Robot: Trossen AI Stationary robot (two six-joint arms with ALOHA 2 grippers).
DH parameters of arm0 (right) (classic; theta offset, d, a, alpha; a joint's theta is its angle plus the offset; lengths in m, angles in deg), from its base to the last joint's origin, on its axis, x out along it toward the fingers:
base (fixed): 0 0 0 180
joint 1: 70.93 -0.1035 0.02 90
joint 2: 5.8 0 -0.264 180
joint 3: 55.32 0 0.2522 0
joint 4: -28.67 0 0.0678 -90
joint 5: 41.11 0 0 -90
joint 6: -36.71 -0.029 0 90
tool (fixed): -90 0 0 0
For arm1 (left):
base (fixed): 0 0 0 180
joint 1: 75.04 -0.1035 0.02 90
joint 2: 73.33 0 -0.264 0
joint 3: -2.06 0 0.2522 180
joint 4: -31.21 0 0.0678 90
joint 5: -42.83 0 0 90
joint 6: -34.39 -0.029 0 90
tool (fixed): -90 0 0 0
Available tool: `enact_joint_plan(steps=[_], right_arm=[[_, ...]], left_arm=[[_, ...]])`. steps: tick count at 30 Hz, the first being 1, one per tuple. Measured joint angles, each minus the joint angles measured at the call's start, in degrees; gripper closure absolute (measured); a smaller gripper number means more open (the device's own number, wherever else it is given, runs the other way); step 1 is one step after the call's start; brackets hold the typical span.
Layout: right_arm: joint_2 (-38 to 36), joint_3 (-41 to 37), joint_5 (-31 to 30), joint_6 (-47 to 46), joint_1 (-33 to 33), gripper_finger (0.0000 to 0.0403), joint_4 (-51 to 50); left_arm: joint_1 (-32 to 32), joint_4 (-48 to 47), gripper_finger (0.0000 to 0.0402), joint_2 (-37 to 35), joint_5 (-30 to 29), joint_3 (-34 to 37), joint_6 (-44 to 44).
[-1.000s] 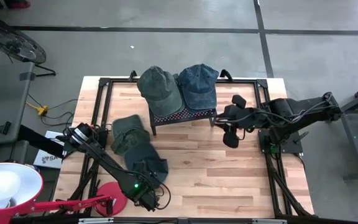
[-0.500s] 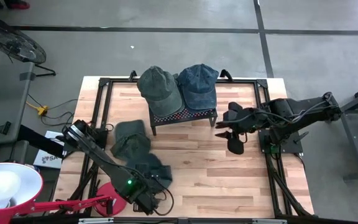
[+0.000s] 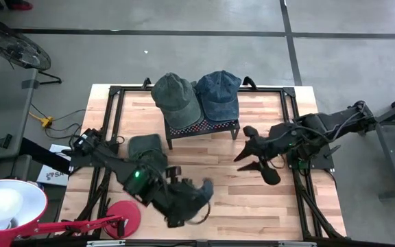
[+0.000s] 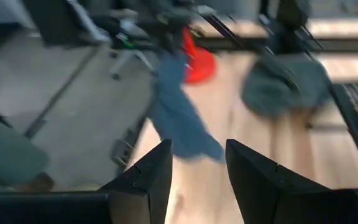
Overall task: Pick & Place hat
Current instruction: Stack the dark blue cap on top of the dark blue cap on the shelf
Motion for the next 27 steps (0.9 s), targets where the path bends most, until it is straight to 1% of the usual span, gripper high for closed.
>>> enact_joint_plan(steps=[3,8,10,14,16,18,21,24,27], right_arm=[[-0.09,0.00,2.78,2.99,-1.01,0.0261,4.01],[-0.75,0.00,3.33,7.35,-1.59,0.0261,5.06],[-1.31,0.00,3.27,9.49,-1.53,0.0261,4.55],[-2.44,0.00,-0.40,13.87,-1.49,0.0260,3.85],[-2.57,0.00,-0.01,16.44,-1.48,0.0256,3.92],[-2.62,0.00,1.02,18.27,-1.48,0.0247,3.86],[-2.61,0.00,0.75,20.29,-1.51,0.0223,3.09],[-2.18,0.00,-2.51,22.01,-1.45,0.0197,3.02],[-1.30,0.00,-6.55,26.87,-1.37,0.0173,2.16]], left_arm=[[-3.15,3.21,0.0400,0.00,-0.33,-2.02,-2.26],[-7.51,9.63,0.0401,0.00,1.40,-3.06,-6.26],[-8.84,10.92,0.0401,0.02,2.54,-3.03,-7.09],[-10.86,12.14,0.0401,0.02,3.33,-3.04,-7.78],[-11.75,12.15,0.0401,0.04,3.44,-3.03,-7.73],[-12.51,12.29,0.0401,0.04,3.86,-3.03,-7.56],[-13.45,12.52,0.0401,0.04,5.07,-3.03,-8.36],[-14.54,12.90,0.0401,0.04,7.62,-3.03,-8.57],[-15.27,13.58,0.0401,0.07,9.25,-3.03,-9.64]])
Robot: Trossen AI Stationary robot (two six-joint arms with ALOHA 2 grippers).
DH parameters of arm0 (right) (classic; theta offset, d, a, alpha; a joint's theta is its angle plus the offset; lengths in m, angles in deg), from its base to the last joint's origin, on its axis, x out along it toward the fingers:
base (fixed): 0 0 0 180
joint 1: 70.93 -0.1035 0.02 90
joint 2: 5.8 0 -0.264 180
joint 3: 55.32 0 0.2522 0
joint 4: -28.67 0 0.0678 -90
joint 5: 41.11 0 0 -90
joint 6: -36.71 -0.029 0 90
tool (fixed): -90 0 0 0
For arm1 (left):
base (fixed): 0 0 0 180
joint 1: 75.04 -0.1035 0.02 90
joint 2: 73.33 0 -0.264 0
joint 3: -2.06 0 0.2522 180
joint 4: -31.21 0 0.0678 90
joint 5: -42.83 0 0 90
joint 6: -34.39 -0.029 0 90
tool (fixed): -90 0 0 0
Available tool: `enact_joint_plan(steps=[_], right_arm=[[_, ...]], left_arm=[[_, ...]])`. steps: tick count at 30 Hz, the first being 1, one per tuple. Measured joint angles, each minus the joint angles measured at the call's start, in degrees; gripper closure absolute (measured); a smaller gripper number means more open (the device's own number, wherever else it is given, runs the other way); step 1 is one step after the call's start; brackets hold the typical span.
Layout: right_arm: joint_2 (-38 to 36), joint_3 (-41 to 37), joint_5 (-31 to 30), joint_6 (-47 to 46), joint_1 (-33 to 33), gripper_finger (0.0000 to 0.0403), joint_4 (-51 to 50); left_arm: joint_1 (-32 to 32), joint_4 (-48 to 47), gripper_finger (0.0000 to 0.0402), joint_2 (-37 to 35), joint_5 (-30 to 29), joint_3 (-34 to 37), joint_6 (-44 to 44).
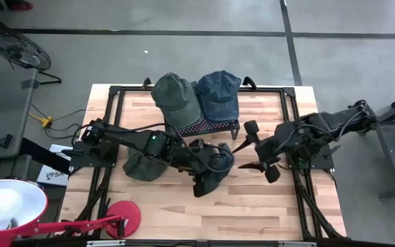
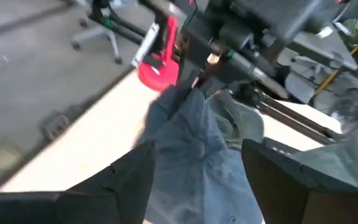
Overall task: Pick & Place hat
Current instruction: Stack the dark blue cap on top of the dark blue cap on the shelf
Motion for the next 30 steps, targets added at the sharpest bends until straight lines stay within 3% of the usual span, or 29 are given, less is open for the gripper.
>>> enact_joint_plan(steps=[15,30], right_arm=[[5.14,0.00,-0.30,2.96,2.63,0.0169,-1.34],[5.19,0.00,-1.95,2.97,2.62,0.0276,-1.31]], left_arm=[[-0.68,2.45,0.0401,0.00,0.61,0.00,-1.08],[-0.66,5.66,0.0401,0.00,-0.97,0.02,-1.59]])
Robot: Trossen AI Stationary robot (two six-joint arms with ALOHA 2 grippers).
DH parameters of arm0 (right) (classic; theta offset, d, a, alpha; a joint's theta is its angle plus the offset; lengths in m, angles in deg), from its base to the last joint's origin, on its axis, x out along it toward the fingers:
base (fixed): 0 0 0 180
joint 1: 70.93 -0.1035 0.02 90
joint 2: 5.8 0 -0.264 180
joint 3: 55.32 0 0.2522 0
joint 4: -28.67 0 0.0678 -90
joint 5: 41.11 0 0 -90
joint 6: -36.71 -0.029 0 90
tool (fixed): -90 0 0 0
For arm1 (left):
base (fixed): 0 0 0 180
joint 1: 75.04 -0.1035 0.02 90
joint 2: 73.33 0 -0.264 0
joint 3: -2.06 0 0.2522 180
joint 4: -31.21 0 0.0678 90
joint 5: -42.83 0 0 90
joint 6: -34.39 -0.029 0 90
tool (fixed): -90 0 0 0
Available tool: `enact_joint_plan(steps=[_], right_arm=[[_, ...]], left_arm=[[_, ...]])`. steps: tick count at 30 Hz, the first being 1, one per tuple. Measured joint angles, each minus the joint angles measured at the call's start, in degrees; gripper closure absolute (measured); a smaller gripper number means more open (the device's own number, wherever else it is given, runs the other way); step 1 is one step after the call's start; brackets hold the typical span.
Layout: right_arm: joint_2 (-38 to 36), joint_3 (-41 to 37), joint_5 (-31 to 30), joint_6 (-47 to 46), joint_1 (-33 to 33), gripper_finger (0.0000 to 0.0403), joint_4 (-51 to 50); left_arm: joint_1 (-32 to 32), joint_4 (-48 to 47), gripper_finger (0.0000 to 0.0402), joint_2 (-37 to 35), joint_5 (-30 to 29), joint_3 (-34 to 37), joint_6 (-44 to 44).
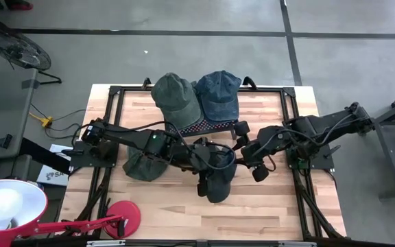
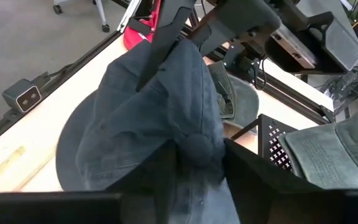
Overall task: Pick & Place hat
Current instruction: Stack the dark blue cap on top of the dark blue cap on the shelf
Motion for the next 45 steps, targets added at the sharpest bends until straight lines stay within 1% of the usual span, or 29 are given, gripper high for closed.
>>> enact_joint_plan(steps=[11,13,15,20,23,27,30,32,34,40,45], right_arm=[[-0.30,0.00,0.63,-0.11,-0.15,0.0389,-0.56],[-0.56,0.00,0.62,-0.93,-0.15,0.0397,-0.91],[-0.95,0.00,0.42,-2.66,-0.15,0.0397,-1.02],[-2.96,0.00,0.20,-4.55,-0.15,0.0400,-1.16],[-4.67,0.00,0.00,-5.78,-0.15,0.0401,-1.39],[-6.96,0.00,-0.06,-7.64,-0.15,0.0402,-3.37],[-7.96,0.00,-1.15,-9.38,-0.15,0.0402,-7.38],[-8.26,0.00,-2.18,-10.52,-0.15,0.0402,-10.32],[-8.65,0.00,-3.67,-11.39,-0.15,0.0402,-12.22],[-10.56,0.00,-6.03,-12.30,0.09,0.0402,-12.14],[-11.65,1.27,-5.68,-13.07,2.97,0.0403,-12.08]], left_arm=[[0.00,0.11,0.0400,0.00,-0.58,0.00,0.57],[0.00,0.11,0.0393,0.02,-0.73,0.00,0.57],[0.00,0.11,0.0380,0.02,-0.73,0.00,0.06],[0.02,0.11,0.0328,0.00,-3.18,0.00,-3.41],[0.02,0.21,0.0281,0.01,-4.55,0.00,-5.70],[0.00,0.40,0.0208,0.02,-6.10,0.00,-8.00],[0.02,0.71,0.0162,0.01,-9.93,0.00,-9.97],[0.02,2.32,0.0142,-0.03,-13.50,0.00,-12.14],[0.02,3.24,0.0131,-0.59,-17.44,0.04,-14.09],[0.02,5.50,0.0127,-2.12,-31.52,0.02,-17.35],[0.41,5.23,0.0127,-4.07,-39.77,-0.02,-19.67]])
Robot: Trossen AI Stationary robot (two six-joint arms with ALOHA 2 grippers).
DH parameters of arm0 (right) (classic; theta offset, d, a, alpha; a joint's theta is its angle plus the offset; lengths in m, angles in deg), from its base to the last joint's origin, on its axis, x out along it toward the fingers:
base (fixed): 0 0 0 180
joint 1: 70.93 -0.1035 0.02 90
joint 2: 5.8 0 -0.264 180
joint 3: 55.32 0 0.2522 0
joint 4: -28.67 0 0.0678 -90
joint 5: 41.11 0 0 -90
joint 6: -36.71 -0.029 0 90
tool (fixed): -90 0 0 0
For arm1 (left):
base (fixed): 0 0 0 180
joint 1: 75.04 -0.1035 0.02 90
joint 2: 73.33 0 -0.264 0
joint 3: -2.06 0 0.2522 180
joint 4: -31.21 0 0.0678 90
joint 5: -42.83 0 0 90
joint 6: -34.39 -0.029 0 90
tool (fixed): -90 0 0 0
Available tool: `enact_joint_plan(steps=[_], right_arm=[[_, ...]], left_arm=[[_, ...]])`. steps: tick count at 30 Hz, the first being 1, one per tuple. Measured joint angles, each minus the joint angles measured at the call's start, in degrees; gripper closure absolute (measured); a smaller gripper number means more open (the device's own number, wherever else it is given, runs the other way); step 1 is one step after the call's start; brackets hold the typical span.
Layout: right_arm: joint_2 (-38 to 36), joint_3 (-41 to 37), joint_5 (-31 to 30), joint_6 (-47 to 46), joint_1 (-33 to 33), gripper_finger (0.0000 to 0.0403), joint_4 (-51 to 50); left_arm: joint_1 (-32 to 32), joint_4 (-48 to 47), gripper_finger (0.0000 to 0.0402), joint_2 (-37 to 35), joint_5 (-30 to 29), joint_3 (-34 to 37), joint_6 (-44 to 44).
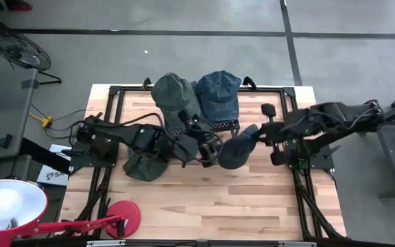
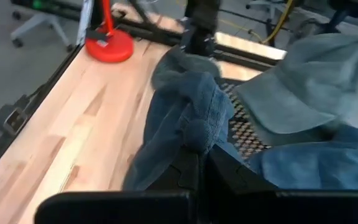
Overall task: Pick & Place hat
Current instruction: Stack the dark blue cap on top of the dark blue cap on the shelf
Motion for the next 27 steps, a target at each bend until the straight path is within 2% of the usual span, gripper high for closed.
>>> enact_joint_plan(steps=[3,8,14,19,27], right_arm=[[0.31,3.54,1.26,0.94,3.14,0.0403,-1.92],[2.22,11.59,3.77,2.78,10.24,0.0403,-4.79],[8.86,24.94,8.93,5.58,19.89,0.0403,-11.73],[16.73,35.27,15.62,6.43,27.80,0.0403,-17.30],[27.59,45.90,23.17,6.15,37.16,0.0402,-22.10]], left_arm=[[-0.07,-0.18,0.0127,-0.49,-3.96,0.02,-1.21],[-1.59,-0.39,0.0127,-1.55,-6.11,0.03,-5.53],[-5.13,-4.83,0.0127,-2.98,-5.33,0.08,-8.25],[-9.21,-9.95,0.0127,-4.50,-2.42,0.03,-8.78],[-14.52,-17.73,0.0127,-5.82,0.00,0.04,-8.76]])
